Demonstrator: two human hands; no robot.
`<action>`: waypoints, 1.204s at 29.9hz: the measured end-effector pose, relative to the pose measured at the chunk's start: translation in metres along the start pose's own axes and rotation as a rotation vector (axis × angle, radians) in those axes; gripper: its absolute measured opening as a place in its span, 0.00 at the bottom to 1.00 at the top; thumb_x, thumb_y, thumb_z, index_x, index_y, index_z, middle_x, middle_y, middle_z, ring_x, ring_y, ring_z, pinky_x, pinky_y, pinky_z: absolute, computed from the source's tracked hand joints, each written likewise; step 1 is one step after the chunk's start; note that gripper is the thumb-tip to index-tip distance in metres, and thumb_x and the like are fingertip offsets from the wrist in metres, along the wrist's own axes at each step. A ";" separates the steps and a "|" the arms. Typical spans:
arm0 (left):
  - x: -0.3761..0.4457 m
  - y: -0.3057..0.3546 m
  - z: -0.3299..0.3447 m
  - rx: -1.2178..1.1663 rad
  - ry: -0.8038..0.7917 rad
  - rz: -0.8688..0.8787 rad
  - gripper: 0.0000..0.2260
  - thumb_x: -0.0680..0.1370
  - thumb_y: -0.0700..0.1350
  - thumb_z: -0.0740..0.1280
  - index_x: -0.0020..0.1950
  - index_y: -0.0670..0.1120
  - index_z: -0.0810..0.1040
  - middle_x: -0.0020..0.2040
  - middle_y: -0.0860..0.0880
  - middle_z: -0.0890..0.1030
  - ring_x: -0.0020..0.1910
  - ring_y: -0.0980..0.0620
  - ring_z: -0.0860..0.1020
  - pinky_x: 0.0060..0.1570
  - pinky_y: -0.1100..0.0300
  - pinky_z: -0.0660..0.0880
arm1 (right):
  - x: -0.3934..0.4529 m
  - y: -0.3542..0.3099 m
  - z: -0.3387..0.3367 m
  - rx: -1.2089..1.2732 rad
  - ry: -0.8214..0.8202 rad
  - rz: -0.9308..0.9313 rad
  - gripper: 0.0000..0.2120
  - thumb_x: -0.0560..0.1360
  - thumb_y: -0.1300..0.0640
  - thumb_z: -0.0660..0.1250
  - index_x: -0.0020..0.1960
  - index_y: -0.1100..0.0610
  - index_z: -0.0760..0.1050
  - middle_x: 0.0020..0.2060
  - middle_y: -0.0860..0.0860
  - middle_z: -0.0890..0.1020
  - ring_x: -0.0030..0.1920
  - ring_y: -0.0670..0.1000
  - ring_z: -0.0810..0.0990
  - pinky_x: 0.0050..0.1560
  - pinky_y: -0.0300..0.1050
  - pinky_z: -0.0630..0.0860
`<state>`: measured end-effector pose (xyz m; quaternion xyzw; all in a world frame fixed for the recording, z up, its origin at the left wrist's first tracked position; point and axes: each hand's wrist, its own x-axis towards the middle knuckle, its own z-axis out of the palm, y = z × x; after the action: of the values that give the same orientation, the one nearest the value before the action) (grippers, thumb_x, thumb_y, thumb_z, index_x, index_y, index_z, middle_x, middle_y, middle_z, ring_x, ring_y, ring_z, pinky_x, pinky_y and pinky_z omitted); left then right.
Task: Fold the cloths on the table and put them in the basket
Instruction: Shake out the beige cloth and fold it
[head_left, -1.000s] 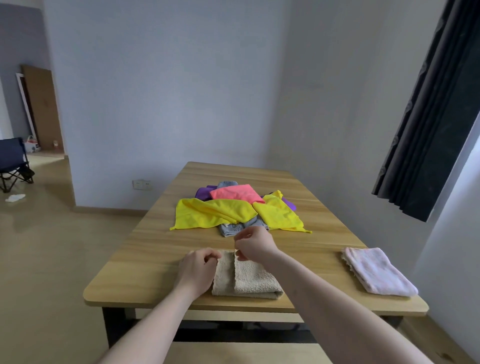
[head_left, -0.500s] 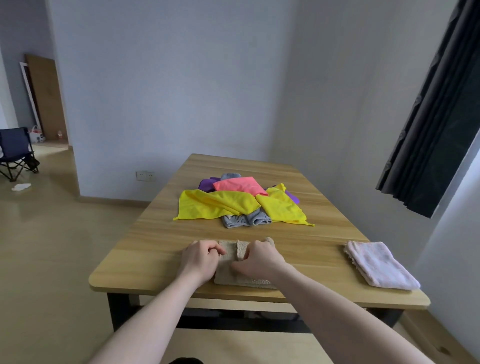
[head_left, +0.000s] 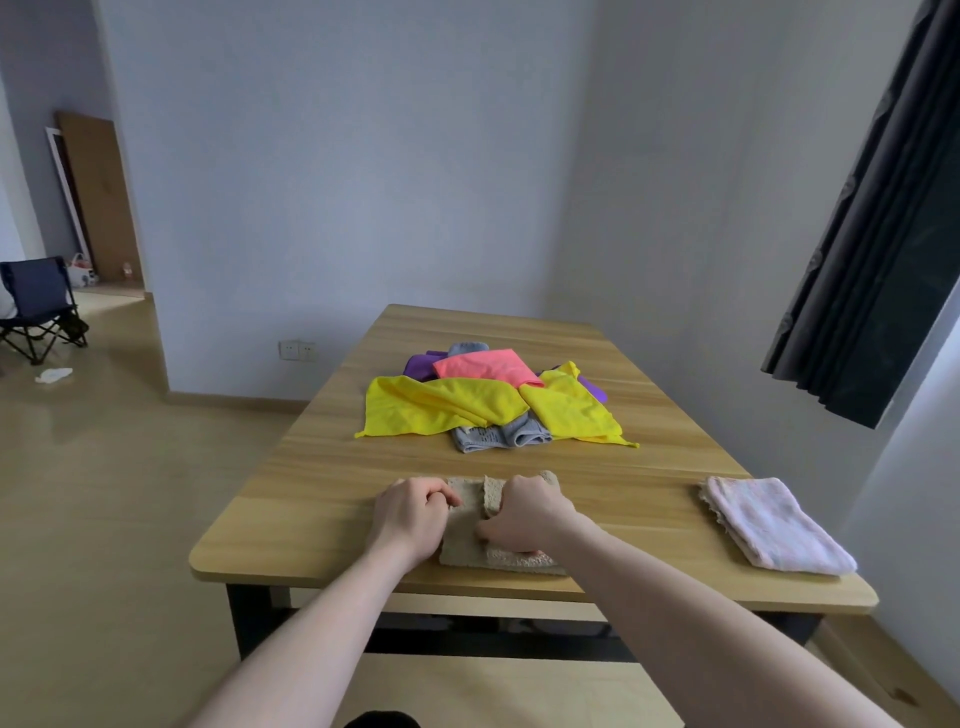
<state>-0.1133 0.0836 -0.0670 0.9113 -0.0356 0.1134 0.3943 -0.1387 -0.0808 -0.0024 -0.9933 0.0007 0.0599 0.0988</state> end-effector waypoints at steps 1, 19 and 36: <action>0.000 0.001 0.000 -0.001 -0.001 0.000 0.17 0.70 0.49 0.54 0.36 0.60 0.82 0.50 0.58 0.86 0.57 0.51 0.79 0.57 0.57 0.75 | 0.000 0.000 0.002 -0.002 0.009 -0.001 0.13 0.72 0.47 0.67 0.37 0.57 0.74 0.34 0.51 0.79 0.36 0.51 0.77 0.44 0.45 0.77; 0.003 -0.002 0.003 -0.064 0.048 -0.039 0.13 0.78 0.49 0.58 0.46 0.57 0.83 0.51 0.56 0.86 0.53 0.48 0.80 0.48 0.57 0.74 | -0.003 -0.012 0.009 0.213 0.117 -0.132 0.11 0.70 0.45 0.66 0.47 0.49 0.82 0.38 0.47 0.82 0.40 0.51 0.81 0.33 0.43 0.74; -0.002 -0.002 0.004 0.025 0.077 0.029 0.14 0.69 0.60 0.73 0.50 0.57 0.75 0.37 0.59 0.81 0.40 0.61 0.79 0.41 0.58 0.75 | 0.002 0.066 -0.008 0.635 -0.087 0.300 0.24 0.67 0.44 0.76 0.55 0.59 0.80 0.45 0.54 0.82 0.36 0.52 0.78 0.32 0.41 0.77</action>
<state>-0.1147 0.0822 -0.0717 0.9104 -0.0322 0.1548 0.3823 -0.1365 -0.1470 -0.0076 -0.8984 0.1609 0.1129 0.3928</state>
